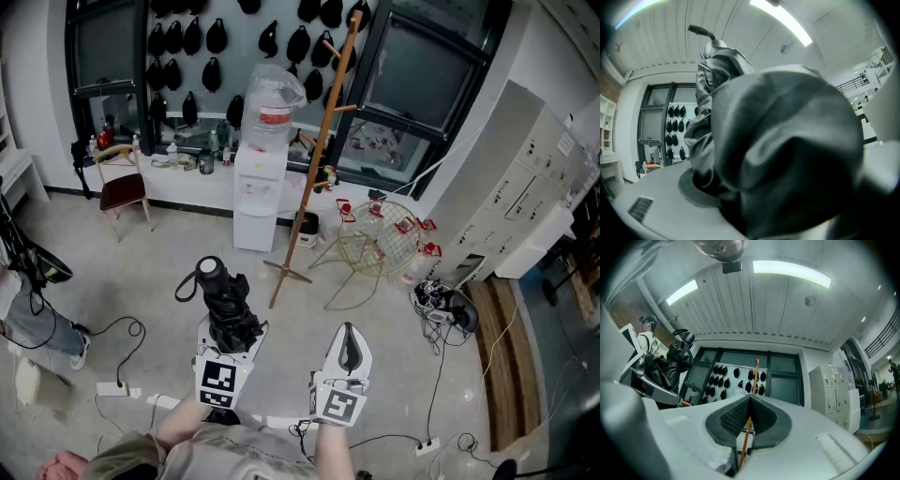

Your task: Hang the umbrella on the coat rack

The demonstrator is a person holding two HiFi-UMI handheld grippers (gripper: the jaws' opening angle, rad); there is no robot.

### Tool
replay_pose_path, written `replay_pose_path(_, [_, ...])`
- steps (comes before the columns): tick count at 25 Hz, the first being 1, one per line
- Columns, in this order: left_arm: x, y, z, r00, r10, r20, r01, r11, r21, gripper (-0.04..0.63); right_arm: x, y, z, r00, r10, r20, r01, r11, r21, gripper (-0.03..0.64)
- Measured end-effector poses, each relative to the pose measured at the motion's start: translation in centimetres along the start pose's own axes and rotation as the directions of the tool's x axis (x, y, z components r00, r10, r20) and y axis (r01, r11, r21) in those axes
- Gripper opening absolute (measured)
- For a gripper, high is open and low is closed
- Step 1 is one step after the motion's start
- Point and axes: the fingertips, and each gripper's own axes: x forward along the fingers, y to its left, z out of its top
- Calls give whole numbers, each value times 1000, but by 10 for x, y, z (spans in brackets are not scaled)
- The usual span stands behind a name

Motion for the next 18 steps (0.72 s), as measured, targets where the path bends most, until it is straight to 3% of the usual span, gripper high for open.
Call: replay_pose_path(18, [34, -3, -10, 997, -69, -43, 69, 998, 3, 344, 21, -8, -13, 999, -24, -25, 24, 1000, -9, -2])
